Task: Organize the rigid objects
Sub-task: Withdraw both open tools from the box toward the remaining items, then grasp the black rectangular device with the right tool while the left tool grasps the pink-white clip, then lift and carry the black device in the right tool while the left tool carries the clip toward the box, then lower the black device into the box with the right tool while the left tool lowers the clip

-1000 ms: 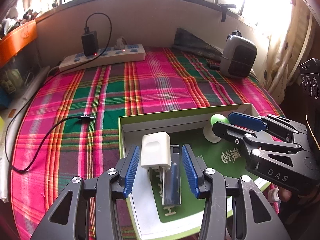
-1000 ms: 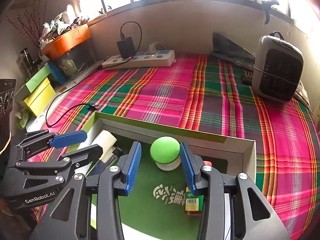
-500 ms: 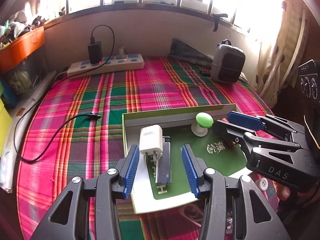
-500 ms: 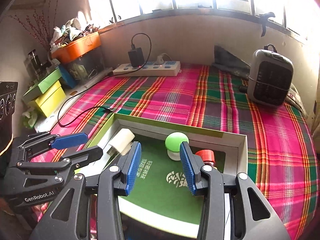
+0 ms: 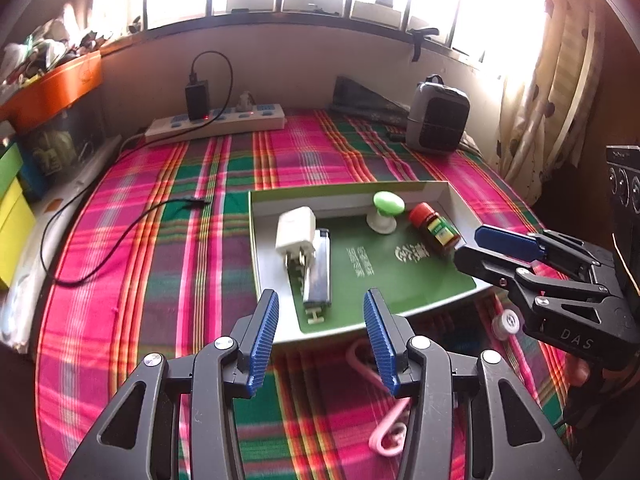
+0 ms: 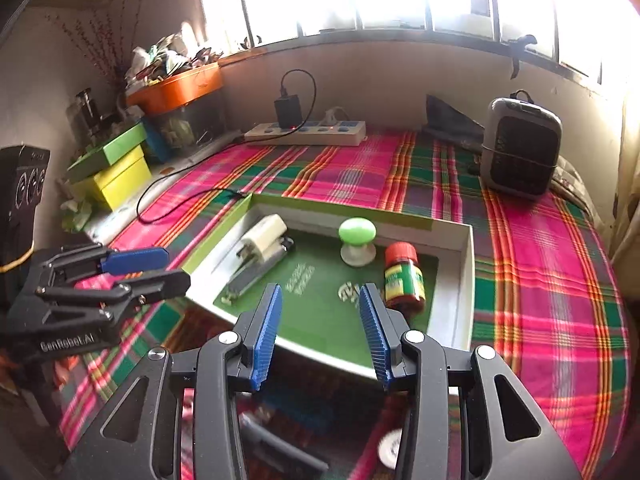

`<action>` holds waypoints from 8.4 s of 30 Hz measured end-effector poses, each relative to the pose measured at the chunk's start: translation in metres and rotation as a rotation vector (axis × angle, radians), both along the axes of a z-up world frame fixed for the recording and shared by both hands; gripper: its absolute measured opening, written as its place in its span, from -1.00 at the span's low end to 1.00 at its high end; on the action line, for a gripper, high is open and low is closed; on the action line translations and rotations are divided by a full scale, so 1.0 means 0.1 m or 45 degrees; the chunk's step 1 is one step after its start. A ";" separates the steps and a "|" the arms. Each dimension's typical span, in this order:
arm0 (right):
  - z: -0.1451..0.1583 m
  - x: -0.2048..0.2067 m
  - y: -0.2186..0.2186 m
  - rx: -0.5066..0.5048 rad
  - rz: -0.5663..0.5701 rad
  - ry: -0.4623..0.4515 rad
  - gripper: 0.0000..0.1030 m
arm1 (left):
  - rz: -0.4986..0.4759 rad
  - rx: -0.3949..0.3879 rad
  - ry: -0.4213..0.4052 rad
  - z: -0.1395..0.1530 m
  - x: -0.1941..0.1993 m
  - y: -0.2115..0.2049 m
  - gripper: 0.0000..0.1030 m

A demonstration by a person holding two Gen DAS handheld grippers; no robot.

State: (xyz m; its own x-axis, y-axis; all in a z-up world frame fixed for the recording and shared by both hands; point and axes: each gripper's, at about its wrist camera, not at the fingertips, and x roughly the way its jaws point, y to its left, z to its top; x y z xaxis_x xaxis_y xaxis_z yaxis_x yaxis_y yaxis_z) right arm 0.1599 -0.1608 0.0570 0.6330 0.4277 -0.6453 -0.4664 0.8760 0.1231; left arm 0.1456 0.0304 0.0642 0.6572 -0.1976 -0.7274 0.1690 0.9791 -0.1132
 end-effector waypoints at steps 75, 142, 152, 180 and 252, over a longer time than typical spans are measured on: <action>-0.55 -0.73 -0.04 -0.173 0.109 0.140 -0.38 | -0.190 0.089 0.116 -0.55 -0.52 -0.43 -0.03; -0.54 -0.83 0.05 -0.203 0.077 0.107 -0.45 | -0.047 0.109 0.060 -0.55 -0.69 -0.30 -0.56; -0.49 -0.89 0.03 -0.180 0.081 0.094 -0.45 | -0.048 0.085 0.054 -0.49 -0.71 -0.29 -0.57; -0.09 -0.66 -0.08 -0.130 0.011 0.016 -0.45 | -0.051 0.018 -0.022 -0.06 -0.36 -0.21 -0.57; -0.49 0.68 0.01 -0.304 -0.152 0.124 -0.45 | -0.085 0.111 0.137 -0.49 0.95 -0.53 -0.57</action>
